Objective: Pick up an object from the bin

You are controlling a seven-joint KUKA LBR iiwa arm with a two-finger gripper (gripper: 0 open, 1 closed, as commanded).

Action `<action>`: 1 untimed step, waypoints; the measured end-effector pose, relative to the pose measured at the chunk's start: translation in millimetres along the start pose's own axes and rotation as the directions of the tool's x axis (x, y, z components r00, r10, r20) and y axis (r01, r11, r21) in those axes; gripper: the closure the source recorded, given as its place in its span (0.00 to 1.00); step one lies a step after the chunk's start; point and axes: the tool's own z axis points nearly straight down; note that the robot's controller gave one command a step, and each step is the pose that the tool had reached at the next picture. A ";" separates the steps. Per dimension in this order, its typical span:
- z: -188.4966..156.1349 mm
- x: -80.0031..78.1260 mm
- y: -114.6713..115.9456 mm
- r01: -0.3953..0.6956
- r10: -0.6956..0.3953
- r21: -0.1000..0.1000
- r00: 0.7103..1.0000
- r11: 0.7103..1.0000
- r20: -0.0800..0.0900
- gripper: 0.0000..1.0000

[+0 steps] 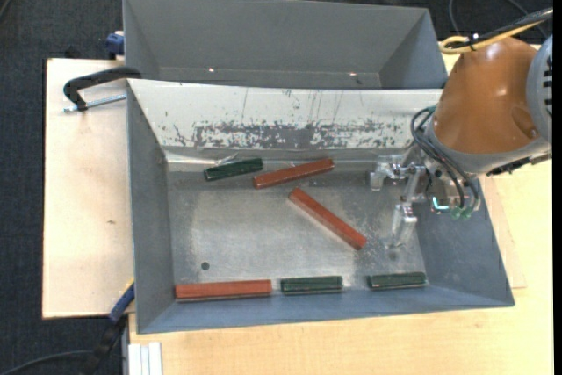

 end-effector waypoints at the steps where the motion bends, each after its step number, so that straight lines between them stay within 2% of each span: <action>1: 101.6 -12.2 81.1 -0.122 0.122 -0.003 0.992 0.992 0.000 0.00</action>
Offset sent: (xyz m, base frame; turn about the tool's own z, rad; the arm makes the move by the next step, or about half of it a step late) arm 0.0126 0.0761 -0.0982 0.1277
